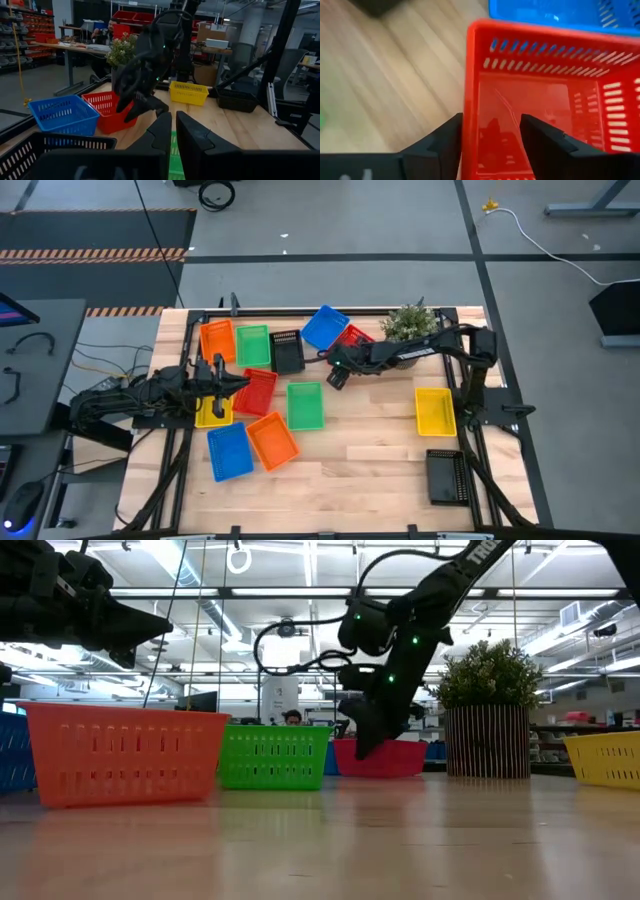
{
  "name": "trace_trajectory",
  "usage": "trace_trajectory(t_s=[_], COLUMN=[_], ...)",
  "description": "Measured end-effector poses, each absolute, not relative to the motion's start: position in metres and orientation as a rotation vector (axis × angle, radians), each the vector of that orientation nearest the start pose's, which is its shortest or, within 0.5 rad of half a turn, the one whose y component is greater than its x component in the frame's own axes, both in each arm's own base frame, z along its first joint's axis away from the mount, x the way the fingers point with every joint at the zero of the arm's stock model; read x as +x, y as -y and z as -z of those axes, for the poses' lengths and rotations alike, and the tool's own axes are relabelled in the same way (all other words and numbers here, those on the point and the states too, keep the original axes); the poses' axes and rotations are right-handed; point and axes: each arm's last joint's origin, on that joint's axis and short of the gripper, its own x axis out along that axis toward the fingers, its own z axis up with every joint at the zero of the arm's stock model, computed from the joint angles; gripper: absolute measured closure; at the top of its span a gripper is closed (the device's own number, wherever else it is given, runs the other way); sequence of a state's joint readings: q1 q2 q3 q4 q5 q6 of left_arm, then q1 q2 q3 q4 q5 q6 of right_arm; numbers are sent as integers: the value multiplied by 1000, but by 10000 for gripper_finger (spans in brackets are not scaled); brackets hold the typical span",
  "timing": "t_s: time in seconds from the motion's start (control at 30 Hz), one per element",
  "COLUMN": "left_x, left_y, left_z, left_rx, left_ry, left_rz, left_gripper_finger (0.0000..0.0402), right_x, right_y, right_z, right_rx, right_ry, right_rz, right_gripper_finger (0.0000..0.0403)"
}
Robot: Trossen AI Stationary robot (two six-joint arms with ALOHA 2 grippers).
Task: Stack baskets by color
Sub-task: Move the top red bin beside the yellow bin to the right side of the table
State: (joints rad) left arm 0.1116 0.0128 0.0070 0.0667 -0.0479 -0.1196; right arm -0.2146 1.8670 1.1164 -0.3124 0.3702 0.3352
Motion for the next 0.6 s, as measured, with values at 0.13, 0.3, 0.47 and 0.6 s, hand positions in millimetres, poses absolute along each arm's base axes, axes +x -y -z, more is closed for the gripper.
trace_trajectory(t_s=[0.13,0.3,0.47,0.6], left_x=[97,97,97,97], left_y=[-12,-12,-12,-12], left_z=[-171,-171,-171,-171], left_rx=[-118,-117,-118,-117], left_ry=[71,71,71,71], left_rz=[-156,-156,-156,-156], left_gripper_finger=[370,363,366,371], right_x=[354,355,342,317], right_y=[89,60,-14,-78], right_z=[-145,-159,-179,-188], right_rx=[171,87,-31,-107], right_ry=[-997,-1004,-1058,-1120], right_rz=[677,577,403,264], right_gripper_finger=[265,379,387,396])
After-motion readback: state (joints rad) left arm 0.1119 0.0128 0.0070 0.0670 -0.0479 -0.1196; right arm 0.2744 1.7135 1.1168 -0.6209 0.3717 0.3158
